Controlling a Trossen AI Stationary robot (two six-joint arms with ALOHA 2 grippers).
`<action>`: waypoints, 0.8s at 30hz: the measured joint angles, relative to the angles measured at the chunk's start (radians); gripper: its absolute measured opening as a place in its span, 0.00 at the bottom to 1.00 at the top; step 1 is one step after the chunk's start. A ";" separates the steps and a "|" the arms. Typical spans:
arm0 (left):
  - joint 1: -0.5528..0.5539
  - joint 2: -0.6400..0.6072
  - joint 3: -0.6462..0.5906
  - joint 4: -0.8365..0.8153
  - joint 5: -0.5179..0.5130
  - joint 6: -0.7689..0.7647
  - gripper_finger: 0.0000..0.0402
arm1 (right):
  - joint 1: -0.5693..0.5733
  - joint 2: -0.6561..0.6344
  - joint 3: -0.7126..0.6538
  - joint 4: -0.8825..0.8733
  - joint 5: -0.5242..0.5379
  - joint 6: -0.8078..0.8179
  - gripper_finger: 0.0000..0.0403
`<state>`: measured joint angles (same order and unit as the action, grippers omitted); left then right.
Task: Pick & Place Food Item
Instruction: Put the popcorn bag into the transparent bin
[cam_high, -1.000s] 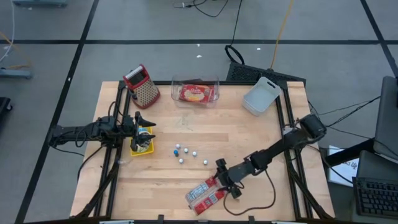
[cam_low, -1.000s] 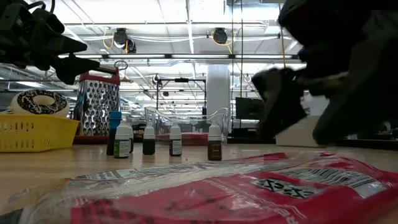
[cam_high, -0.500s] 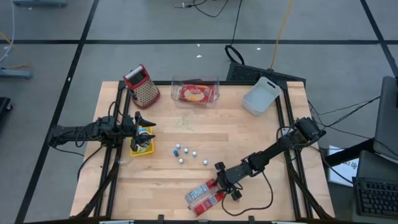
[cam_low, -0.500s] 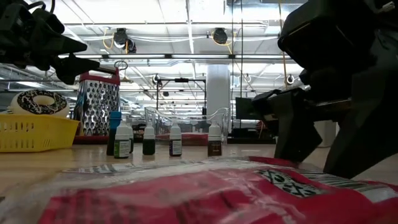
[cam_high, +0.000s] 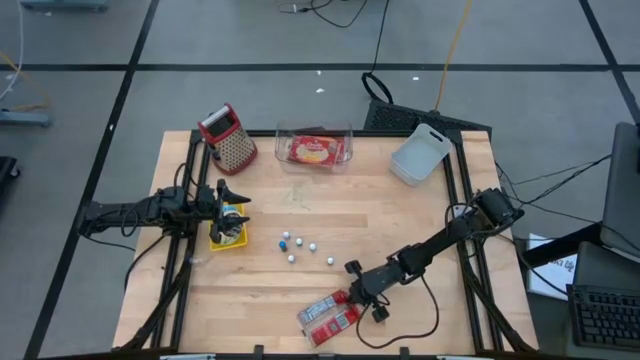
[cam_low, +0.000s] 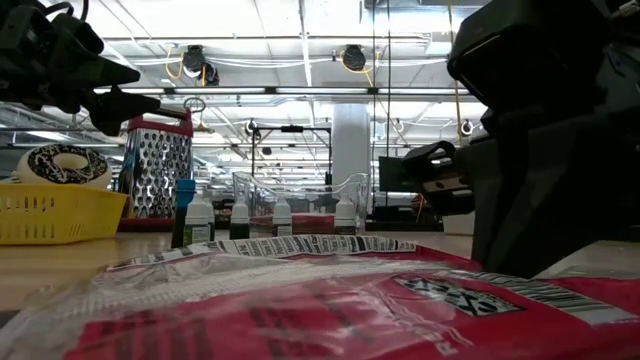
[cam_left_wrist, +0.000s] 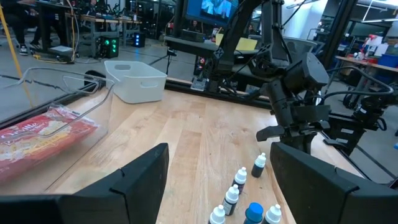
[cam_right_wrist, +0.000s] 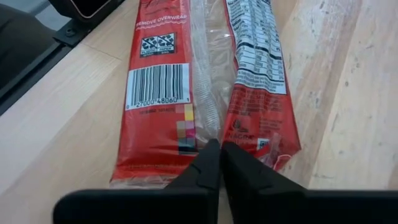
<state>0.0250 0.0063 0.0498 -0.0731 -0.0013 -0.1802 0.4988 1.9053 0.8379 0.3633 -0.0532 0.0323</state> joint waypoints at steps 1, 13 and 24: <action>0.000 0.000 0.000 0.000 0.000 0.000 0.70 | 0.000 0.000 0.000 0.003 0.000 -0.001 0.01; 0.000 0.000 0.000 0.000 0.000 0.000 0.70 | 0.001 -0.107 -0.006 0.047 -0.004 -0.036 0.00; 0.000 0.000 0.000 0.000 0.000 0.000 0.70 | 0.007 -0.274 -0.005 0.048 -0.001 -0.060 0.00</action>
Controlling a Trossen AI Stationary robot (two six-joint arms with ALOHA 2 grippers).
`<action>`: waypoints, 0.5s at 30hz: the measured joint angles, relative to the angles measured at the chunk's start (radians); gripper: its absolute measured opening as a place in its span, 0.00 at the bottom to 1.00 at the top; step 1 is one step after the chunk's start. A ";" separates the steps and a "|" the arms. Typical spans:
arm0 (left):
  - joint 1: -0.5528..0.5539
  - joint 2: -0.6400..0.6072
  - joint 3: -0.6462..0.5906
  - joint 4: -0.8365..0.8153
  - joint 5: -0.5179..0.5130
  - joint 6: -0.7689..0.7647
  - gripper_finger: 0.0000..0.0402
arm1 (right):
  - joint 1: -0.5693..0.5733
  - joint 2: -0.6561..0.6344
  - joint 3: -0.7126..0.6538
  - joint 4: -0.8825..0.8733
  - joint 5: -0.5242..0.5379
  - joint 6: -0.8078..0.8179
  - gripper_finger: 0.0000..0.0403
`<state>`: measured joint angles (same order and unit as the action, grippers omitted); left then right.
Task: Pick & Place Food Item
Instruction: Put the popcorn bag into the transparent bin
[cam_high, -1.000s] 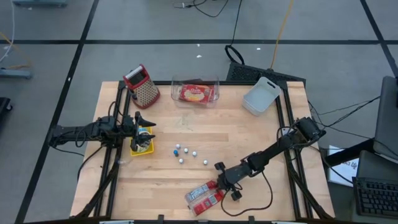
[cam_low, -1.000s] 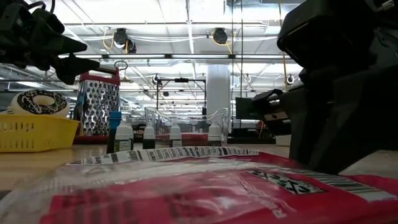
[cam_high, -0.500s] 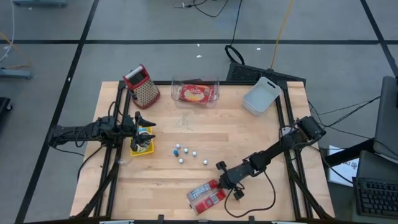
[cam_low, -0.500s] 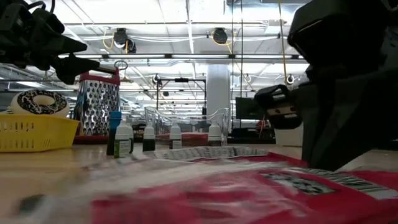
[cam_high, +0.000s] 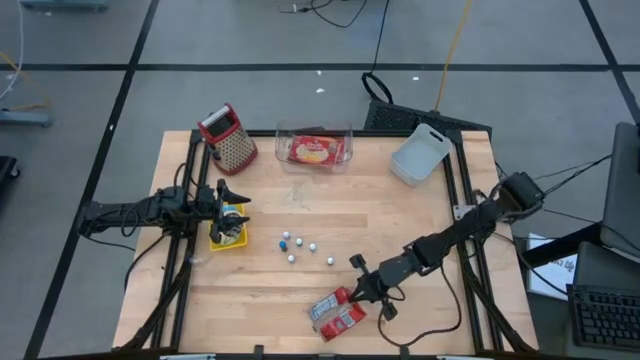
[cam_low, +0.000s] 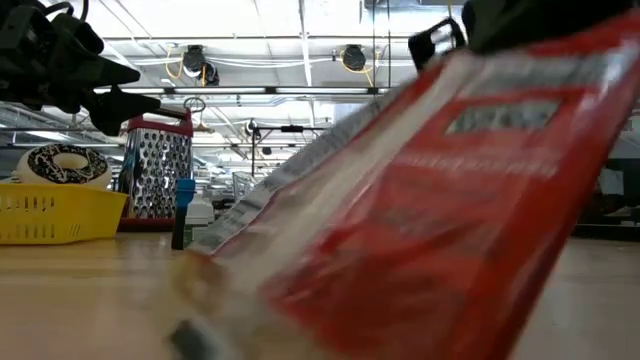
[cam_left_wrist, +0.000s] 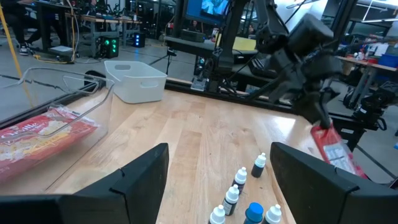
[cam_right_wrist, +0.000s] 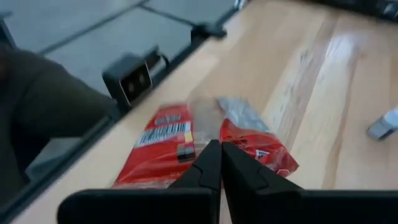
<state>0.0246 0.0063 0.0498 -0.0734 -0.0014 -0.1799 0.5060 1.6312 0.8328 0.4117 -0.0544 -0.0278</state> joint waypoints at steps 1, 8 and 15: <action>0.000 0.000 0.000 0.000 0.000 0.000 0.70 | 0.001 -0.010 0.000 0.001 0.000 -0.007 0.00; 0.000 0.000 0.000 0.000 0.000 0.000 0.70 | 0.007 -0.086 0.001 0.009 0.002 -0.045 0.00; 0.000 0.000 0.000 0.000 0.000 0.000 0.70 | 0.006 -0.139 0.002 0.020 0.003 -0.072 0.00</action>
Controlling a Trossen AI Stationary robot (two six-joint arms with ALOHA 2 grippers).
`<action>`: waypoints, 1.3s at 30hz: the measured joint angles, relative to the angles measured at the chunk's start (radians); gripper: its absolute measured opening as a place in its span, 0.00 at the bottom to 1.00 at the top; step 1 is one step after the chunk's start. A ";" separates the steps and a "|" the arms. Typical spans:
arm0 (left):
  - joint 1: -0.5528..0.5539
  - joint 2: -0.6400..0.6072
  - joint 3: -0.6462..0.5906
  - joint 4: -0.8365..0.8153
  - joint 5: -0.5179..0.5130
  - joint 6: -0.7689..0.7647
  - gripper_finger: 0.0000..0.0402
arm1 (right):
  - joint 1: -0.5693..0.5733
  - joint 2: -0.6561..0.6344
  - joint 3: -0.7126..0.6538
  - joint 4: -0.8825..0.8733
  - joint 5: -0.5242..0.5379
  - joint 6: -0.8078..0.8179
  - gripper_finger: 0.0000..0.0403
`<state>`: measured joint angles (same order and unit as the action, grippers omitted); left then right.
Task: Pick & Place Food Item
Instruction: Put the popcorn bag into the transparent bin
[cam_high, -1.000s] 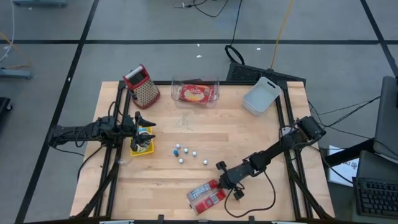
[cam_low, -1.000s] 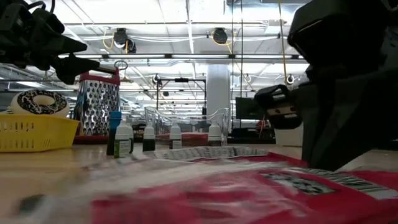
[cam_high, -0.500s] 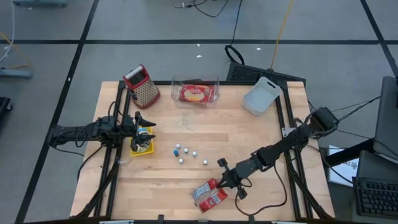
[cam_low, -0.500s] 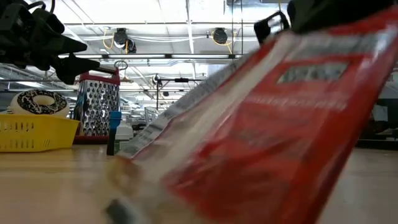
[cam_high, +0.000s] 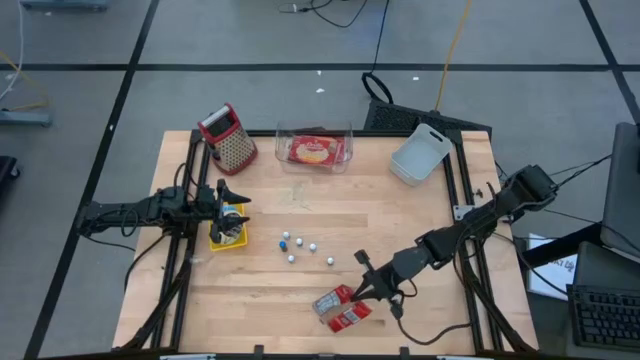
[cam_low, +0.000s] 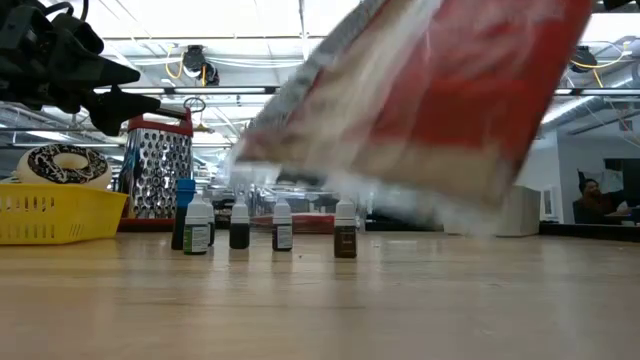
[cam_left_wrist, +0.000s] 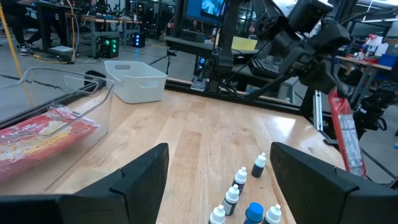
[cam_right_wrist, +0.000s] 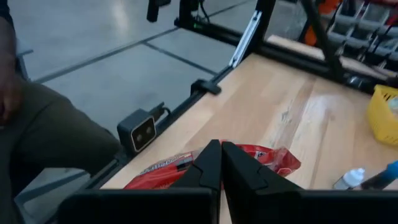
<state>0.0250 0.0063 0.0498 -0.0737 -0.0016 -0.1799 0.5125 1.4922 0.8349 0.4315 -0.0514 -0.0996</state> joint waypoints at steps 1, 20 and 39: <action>0.000 0.000 0.000 0.000 0.000 0.000 0.70 | -0.001 -0.007 0.000 0.008 -0.001 -0.007 0.00; 0.000 0.000 0.000 0.001 0.000 0.000 0.70 | -0.233 -0.080 0.000 0.014 -0.007 -0.061 0.00; 0.000 0.000 0.000 0.001 0.000 0.000 0.70 | -0.694 -0.061 0.002 0.234 -0.047 -0.106 0.00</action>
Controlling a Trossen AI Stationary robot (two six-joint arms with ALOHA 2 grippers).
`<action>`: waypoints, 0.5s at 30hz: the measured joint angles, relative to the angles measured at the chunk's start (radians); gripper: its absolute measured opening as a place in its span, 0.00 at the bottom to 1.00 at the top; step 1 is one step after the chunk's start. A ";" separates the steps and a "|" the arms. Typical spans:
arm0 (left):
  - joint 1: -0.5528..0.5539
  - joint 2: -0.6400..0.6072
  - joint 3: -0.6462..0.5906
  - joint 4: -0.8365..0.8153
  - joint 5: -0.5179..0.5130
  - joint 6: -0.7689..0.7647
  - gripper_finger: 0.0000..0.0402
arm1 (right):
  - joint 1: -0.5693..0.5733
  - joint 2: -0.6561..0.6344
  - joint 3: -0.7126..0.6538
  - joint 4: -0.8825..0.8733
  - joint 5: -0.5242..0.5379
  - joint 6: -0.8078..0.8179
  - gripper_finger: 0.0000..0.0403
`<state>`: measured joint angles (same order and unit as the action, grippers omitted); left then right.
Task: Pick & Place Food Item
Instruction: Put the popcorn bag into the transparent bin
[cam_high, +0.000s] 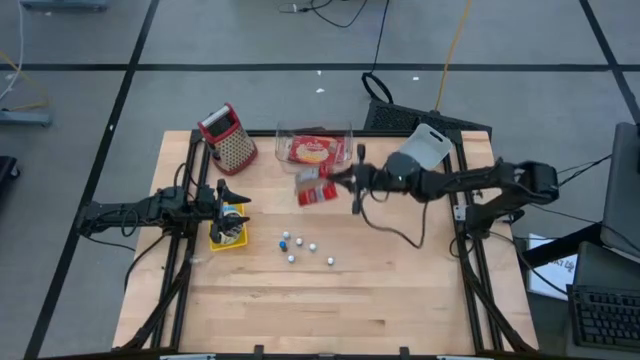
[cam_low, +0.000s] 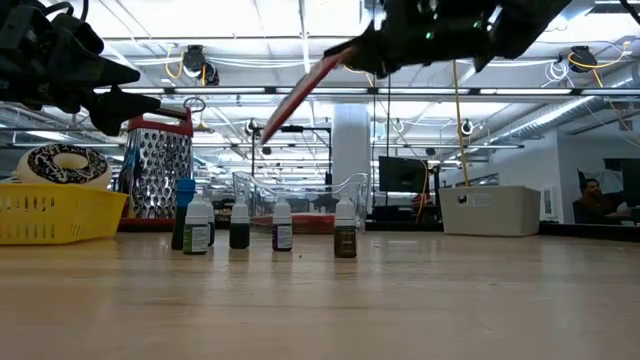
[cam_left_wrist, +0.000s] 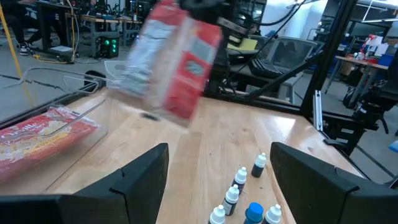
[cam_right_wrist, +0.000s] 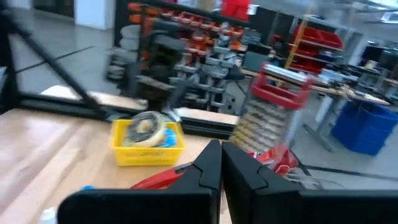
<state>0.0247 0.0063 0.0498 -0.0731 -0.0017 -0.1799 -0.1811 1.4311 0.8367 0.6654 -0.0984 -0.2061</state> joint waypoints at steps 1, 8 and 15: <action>0.000 0.000 0.000 0.000 0.000 0.000 0.70 | -0.025 0.009 0.000 0.010 -0.013 0.014 0.00; 0.000 0.000 0.000 0.000 0.000 0.000 0.70 | -0.171 0.110 0.000 0.180 -0.068 0.098 0.00; 0.000 0.000 0.000 0.000 0.000 0.000 0.70 | -0.254 0.229 0.105 0.213 -0.092 0.141 0.00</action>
<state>0.0246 0.0063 0.0498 -0.0731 -0.0017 -0.1799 -0.4350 1.6604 0.9417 0.8783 -0.1904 -0.0647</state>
